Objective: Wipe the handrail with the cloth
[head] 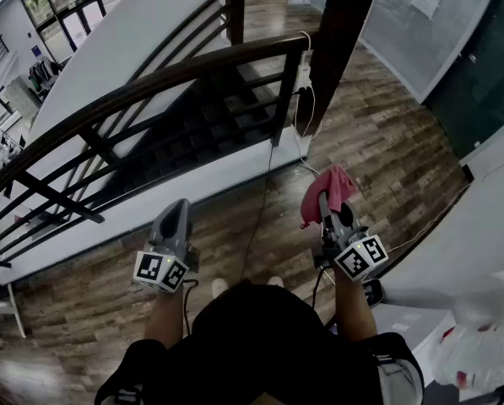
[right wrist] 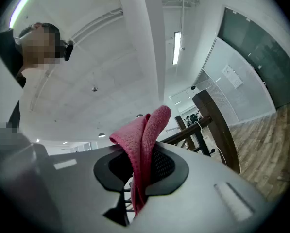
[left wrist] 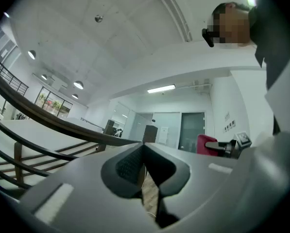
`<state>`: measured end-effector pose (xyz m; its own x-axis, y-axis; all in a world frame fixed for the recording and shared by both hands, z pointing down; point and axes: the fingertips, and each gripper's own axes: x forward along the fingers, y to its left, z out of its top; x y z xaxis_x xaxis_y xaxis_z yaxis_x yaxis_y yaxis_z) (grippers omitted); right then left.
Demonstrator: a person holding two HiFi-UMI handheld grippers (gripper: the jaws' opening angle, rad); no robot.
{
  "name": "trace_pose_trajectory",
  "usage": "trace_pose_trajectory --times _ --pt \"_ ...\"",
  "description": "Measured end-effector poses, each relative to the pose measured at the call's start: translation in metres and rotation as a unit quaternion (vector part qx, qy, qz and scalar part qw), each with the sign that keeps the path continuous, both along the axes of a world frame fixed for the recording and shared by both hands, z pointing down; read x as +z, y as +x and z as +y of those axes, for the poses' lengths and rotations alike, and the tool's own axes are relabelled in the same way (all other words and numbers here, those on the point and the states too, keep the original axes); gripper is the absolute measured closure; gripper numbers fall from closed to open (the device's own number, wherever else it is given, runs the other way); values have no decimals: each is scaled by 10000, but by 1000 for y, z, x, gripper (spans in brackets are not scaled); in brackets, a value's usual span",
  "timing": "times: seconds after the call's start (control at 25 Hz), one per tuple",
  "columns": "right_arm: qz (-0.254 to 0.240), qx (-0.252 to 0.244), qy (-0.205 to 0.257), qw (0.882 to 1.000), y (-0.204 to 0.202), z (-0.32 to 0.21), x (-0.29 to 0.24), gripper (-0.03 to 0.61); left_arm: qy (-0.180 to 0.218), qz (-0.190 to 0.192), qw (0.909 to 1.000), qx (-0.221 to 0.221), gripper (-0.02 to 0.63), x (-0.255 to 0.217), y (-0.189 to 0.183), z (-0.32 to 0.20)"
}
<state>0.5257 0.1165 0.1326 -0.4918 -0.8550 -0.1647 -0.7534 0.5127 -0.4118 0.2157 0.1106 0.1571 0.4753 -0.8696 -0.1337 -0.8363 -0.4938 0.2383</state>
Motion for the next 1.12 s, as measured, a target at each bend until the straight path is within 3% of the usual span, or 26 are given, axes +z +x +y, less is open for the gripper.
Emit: trace_pose_trajectory --times 0.36,0.76,1.12 --pt "26 -89 -39 9999 -20 -6 -3 535 81 38 9999 -82 615 -1 -12 -1" --pt "93 -242 -31 9997 -55 -20 1 535 61 55 9996 -278 615 1 -50 -7" --pt "-75 -373 102 9992 -102 -31 -11 532 71 -17 10000 -3 615 -5 -76 -19"
